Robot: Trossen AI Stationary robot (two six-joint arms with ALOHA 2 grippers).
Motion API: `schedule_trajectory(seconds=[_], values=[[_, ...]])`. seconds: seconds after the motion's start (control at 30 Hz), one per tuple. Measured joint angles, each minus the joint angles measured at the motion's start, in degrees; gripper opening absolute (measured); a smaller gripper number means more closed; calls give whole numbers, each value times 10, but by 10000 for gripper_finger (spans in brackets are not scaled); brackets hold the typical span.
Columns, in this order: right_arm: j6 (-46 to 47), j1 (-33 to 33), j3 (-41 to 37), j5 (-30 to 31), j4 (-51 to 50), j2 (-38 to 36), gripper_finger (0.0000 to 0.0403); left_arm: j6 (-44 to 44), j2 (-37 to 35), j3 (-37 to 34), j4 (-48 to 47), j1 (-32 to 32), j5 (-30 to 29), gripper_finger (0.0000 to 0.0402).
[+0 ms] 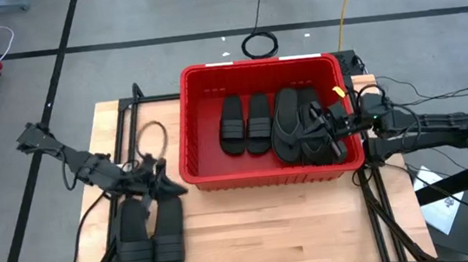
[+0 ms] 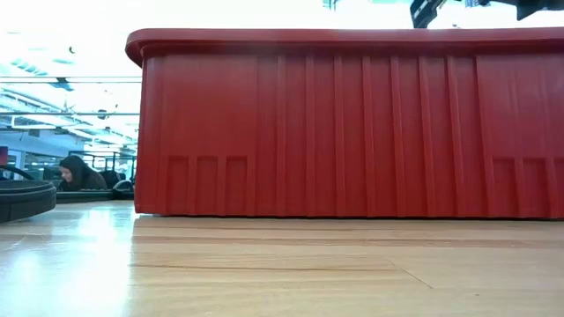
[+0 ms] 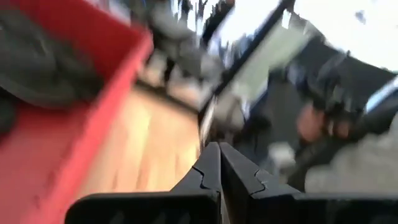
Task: Pick and place slides into bin
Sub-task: Put the right slide into the bin
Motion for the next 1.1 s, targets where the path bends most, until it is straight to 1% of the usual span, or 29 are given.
schedule_trajectory(seconds=[0.1,0.17,0.2,0.27,0.33,0.4,0.47,0.57,0.67,0.73,0.8,0.93,1.03,1.1], values=[[-2,0,0,4,-3,-4,3,-55,33,43,-148,-20,44,3],[2,0,0,28,-3,-4,3,-99,52,64,-269,-30,85,9],[7,0,0,45,-3,-4,4,-119,61,71,-319,-33,102,14],[14,0,0,95,-3,-4,4,-160,74,71,-390,-41,130,29],[19,0,0,152,-3,-4,4,-191,82,63,-423,-50,157,49],[22,0,0,189,-3,-4,4,-197,93,56,-426,-59,190,74],[30,0,0,211,3,-4,4,-193,104,52,-425,-66,222,101],[67,0,0,212,23,-4,4,-181,119,52,-420,-77,255,143],[80,0,0,210,32,-4,4,-145,134,52,-420,-84,272,187],[79,0,0,209,36,-4,5,-135,144,52,-420,-78,272,215],[76,0,0,205,40,-4,5,-146,158,52,-420,-61,275,237],[71,0,0,181,40,-4,5,-130,183,51,-382,-37,313,264],[78,0,0,176,40,-4,5,-101,209,51,-343,-22,345,270],[80,0,0,161,40,-4,5,-87,226,51,-322,-12,365,271]])
